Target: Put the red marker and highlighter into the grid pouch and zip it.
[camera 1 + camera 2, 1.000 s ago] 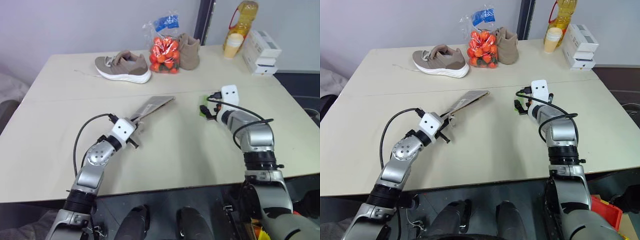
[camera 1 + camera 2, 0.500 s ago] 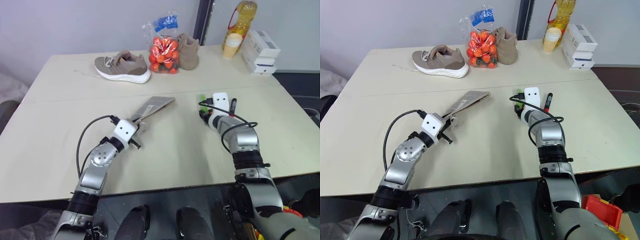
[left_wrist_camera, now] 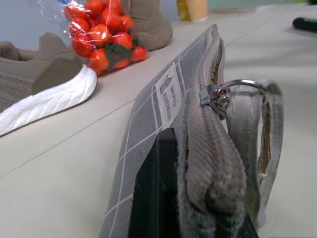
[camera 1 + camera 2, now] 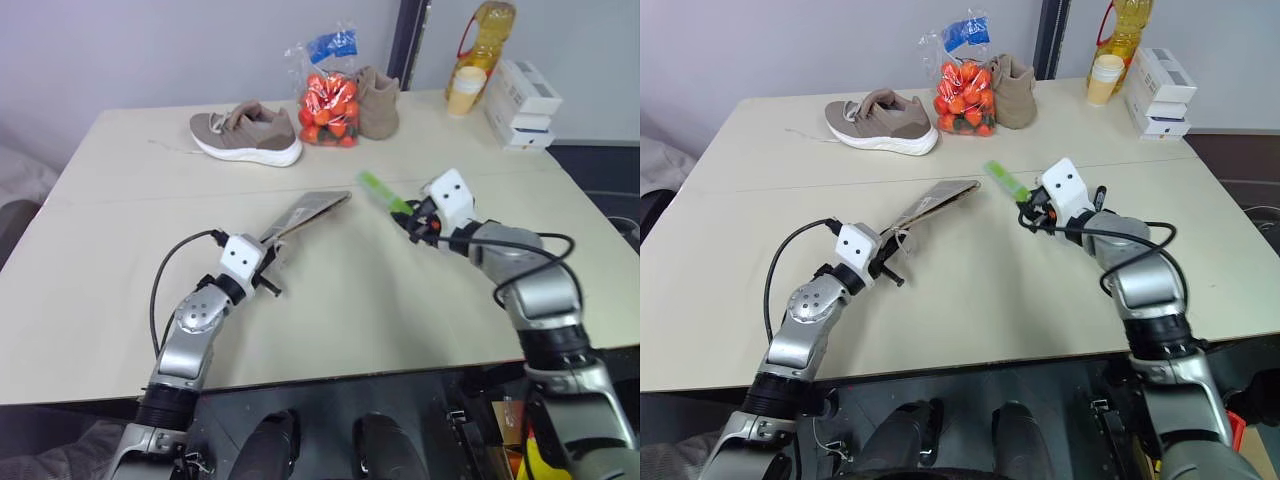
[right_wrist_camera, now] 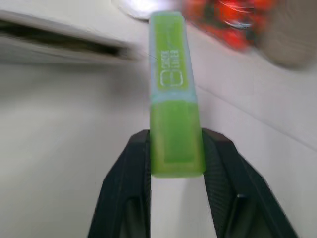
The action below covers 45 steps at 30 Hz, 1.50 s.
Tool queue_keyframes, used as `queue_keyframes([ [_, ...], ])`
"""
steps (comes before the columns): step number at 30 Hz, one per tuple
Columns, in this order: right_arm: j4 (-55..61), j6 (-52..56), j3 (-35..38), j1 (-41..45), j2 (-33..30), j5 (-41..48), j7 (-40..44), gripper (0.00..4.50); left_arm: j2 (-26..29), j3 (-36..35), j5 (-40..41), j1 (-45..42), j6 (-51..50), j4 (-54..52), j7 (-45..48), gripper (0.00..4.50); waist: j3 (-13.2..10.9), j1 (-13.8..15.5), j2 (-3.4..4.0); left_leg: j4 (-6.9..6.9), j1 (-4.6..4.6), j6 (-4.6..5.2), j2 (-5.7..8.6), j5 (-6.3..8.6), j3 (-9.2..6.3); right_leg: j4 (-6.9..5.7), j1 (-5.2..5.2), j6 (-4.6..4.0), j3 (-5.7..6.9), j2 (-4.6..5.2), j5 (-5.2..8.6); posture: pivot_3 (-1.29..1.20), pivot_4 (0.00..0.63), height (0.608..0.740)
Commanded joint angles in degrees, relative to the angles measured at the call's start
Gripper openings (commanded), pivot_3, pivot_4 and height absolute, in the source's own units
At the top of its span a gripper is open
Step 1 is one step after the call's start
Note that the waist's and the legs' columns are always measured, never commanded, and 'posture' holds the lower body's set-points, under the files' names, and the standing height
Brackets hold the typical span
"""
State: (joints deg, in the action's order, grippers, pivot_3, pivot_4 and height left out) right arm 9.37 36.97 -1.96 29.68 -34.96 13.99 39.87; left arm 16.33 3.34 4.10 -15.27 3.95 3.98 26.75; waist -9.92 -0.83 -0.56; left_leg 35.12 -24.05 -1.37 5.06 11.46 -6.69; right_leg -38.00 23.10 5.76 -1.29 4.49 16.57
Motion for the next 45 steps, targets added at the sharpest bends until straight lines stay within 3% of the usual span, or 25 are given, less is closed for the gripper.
queue_keyframes([
  [1,6.0,2.9,0.9,-0.6,-1.8,3.5,3.1,0.87,0.6,-1.0,1.7,-0.4,0.8,-1.3,1.5,0.00,0.0,0.0,-0.01,0.01,0.00,0.00,0.00,0.00,-0.01,0.00,0.00,0.00,0.00,-0.01,0.00,0.00,0.150,0.740],
  [23,5.6,4.1,-2.3,-1.5,-2.1,2.3,3.2,0.87,1.2,0.6,1.3,-0.7,2.1,-1.9,4.4,0.00,0.0,0.3,-0.02,0.02,-0.02,0.00,0.02,0.00,-0.01,0.02,0.00,0.00,0.01,0.04,0.00,0.00,0.150,0.740],
  [33,12.0,1.7,-10.2,0.4,-10.6,-1.8,11.6,0.87,8.7,5.3,-0.3,1.3,6.4,-5.6,15.1,0.00,0.0,0.2,-0.01,0.00,-0.06,0.00,0.01,0.00,-0.01,0.05,0.04,-0.01,0.01,0.05,0.01,0.00,0.150,0.740],
  [45,13.8,-3.0,-19.4,5.8,-9.9,-8.4,16.9,0.87,11.1,6.3,1.0,-1.1,7.9,-5.5,22.7,0.00,0.0,0.2,-0.01,0.02,-0.19,0.00,0.01,0.00,-0.04,0.10,0.11,-0.02,0.02,0.09,0.01,0.00,0.150,0.740],
])
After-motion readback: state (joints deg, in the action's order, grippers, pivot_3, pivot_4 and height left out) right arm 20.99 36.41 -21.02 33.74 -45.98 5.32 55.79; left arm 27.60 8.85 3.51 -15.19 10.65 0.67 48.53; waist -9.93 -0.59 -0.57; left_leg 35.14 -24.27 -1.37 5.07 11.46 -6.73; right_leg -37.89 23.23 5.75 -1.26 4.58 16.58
